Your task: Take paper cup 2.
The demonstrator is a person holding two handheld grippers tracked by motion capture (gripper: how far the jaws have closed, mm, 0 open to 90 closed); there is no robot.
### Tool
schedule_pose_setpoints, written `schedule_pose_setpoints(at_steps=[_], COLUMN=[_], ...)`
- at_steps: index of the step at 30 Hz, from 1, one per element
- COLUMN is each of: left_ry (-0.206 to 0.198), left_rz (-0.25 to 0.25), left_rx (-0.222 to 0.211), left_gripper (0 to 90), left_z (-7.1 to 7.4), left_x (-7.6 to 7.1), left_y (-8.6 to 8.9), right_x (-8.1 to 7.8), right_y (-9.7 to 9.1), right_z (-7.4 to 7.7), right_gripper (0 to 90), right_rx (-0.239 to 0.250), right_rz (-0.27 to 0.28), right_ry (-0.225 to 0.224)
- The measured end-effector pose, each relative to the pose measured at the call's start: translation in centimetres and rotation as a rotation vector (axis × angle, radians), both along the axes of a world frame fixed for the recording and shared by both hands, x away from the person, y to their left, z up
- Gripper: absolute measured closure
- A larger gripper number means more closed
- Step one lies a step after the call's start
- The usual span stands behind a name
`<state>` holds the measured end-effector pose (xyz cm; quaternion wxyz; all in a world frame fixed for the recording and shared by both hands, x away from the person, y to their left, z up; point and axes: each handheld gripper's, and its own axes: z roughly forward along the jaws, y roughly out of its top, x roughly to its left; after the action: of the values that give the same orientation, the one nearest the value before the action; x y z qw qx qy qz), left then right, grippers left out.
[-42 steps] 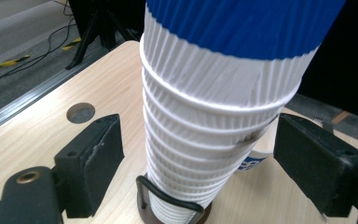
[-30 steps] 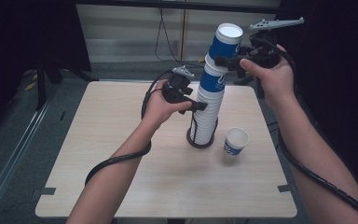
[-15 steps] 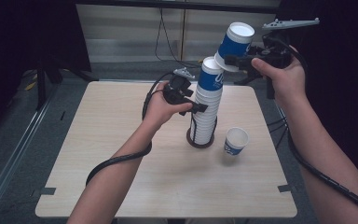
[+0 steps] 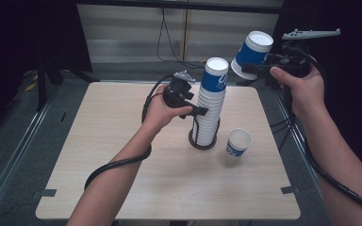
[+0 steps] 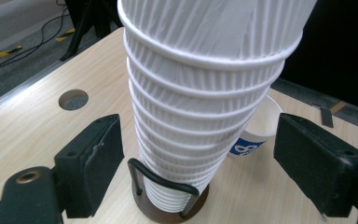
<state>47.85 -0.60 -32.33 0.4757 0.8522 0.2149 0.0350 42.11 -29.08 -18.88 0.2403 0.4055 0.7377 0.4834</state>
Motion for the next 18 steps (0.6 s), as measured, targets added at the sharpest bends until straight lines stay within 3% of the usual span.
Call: schedule_pose_setpoints(at_steps=[6,18], left_ry=[-0.003,0.01], left_rz=[-0.007,-0.019], left_rx=[0.014,0.014], left_gripper=[15.8,15.8], left_z=[-0.2,-0.7], left_x=[-0.2,-0.9], left_y=[0.5,1.0], right_x=[-0.6,-1.3], right_y=[-1.1,-1.0], right_z=[-1.1,-4.3], right_gripper=[23.0,23.1], right_rx=[-0.009,-0.055], right_rz=[0.006,0.063], right_ry=[0.017,0.056])
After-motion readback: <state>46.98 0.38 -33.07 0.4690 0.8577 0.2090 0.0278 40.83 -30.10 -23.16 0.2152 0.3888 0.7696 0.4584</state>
